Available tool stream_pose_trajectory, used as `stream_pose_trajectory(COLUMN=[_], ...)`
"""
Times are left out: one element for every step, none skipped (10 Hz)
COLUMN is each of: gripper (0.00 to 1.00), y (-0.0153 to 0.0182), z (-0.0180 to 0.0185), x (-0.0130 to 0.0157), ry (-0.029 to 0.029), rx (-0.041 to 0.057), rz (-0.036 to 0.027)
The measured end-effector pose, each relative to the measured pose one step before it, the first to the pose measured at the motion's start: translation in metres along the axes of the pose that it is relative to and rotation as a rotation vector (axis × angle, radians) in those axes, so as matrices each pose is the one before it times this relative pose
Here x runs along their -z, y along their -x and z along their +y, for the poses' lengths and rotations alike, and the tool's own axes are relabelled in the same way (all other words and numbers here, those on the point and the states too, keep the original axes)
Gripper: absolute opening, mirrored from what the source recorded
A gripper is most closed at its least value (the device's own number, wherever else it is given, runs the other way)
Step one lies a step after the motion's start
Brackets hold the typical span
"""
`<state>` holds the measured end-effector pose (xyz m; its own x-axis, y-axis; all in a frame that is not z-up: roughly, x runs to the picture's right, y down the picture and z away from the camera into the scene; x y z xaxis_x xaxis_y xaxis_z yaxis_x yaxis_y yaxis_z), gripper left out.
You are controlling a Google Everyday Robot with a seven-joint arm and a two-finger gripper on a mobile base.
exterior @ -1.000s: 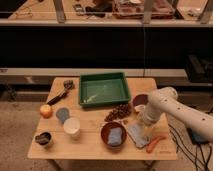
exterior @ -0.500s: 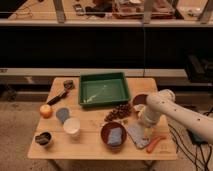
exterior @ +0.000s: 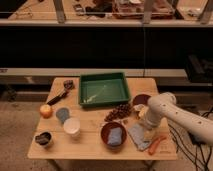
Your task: Place towel in table surface
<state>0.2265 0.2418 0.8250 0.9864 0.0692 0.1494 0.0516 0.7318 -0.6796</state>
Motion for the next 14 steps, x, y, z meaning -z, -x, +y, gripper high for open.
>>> stream_pose_trajectory(gripper=[0.55, 0.46, 0.36, 0.26, 0.18, 0.07, 0.01, 0.0, 0.0, 0.0, 0.0, 0.0, 0.0, 0.0], y=[-0.00055, 0.00086, 0.00007, 0.00091, 0.00111, -0.0008, -0.00112, 0.00019, 0.00181, 0.00035, 0.00155, 0.00239, 0.00618, 0.00709], z=[0.00382, 0.00168, 0.00033, -0.00071, 0.0031, -0.00038, -0.00052, -0.00088, -0.00167, -0.00111, -0.00674, -0.00531, -0.00715, -0.00491], x=[-0.00096, -0.00034, 0.00025, 0.0015, 0.0, 0.00118, 0.00008, -0.00009, -0.00073, 0.00162, 0.01356, 0.01217, 0.01857, 0.01638], ry=[-0.00314, -0.00182, -0.00059, -0.00077, 0.01359, -0.00393, -0.00367, -0.00288, -0.01137, -0.00971, -0.02884, -0.01923, -0.02345, -0.01484], rx=[0.00523, 0.00493, 0.00027, 0.00142, 0.00051, -0.00177, -0.00088, 0.0026, 0.00997, -0.00242, 0.001, 0.00478, 0.01195, 0.01292], rz=[-0.00517, -0.00349, -0.00135, 0.00017, -0.00049, -0.00099, 0.00084, 0.00016, -0.00839, -0.00841, -0.01166, 0.0047, 0.00694, 0.00366])
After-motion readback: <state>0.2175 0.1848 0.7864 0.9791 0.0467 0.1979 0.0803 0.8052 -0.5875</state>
